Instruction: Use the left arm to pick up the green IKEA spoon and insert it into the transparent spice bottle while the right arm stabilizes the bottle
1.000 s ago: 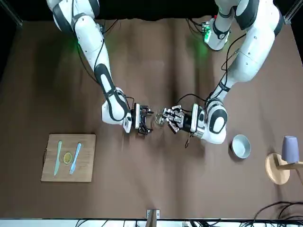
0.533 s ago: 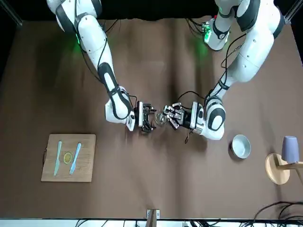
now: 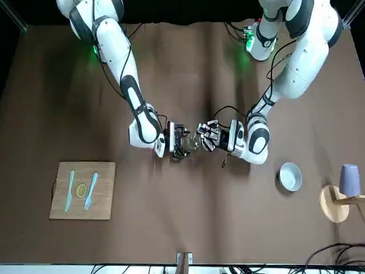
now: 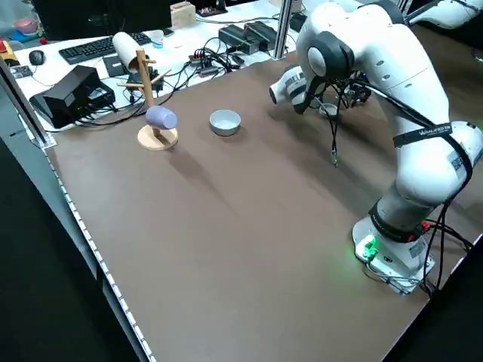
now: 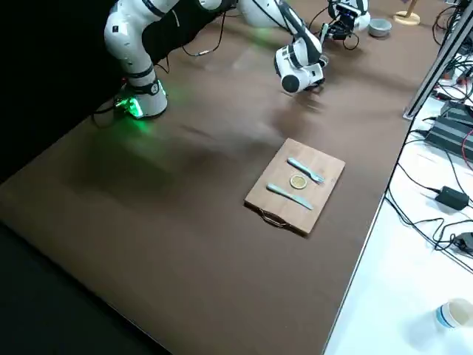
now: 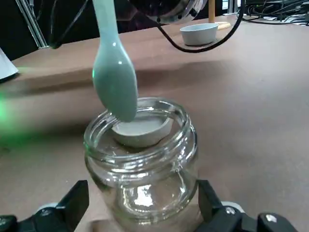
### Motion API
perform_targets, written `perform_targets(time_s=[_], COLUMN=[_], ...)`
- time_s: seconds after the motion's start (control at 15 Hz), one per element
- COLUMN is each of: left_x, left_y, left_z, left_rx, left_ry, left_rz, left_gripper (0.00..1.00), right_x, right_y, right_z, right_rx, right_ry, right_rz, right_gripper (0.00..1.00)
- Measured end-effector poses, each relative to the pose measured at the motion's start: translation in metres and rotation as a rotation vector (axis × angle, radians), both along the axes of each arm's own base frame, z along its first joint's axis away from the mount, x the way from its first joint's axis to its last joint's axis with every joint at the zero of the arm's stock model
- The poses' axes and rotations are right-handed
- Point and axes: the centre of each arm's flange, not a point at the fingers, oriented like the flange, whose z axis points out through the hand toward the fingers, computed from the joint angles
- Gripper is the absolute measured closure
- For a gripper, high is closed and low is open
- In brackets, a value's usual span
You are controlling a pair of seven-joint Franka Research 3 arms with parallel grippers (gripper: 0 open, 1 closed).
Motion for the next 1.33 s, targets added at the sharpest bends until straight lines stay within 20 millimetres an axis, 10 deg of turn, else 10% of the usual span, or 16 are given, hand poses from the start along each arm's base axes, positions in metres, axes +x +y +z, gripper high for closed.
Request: perform_targets(time_s=[1.0,1.33], left_x=[-0.005,0.0], left_y=[-0.004,-0.003], left_z=[-0.02,-0.019], left_rx=[0.033,0.045], left_ry=[-0.059,-0.069], left_rz=[0.027,0.039], left_gripper=[0.78,0.37], right_x=[0.002,0.002], right_y=[0.005,0.005], right_z=[0.002,0.002], right_rx=[0.007,0.007], right_ry=[-0.008,-0.008], right_rz=[0.003,0.004], right_gripper=[0.0,0.0])
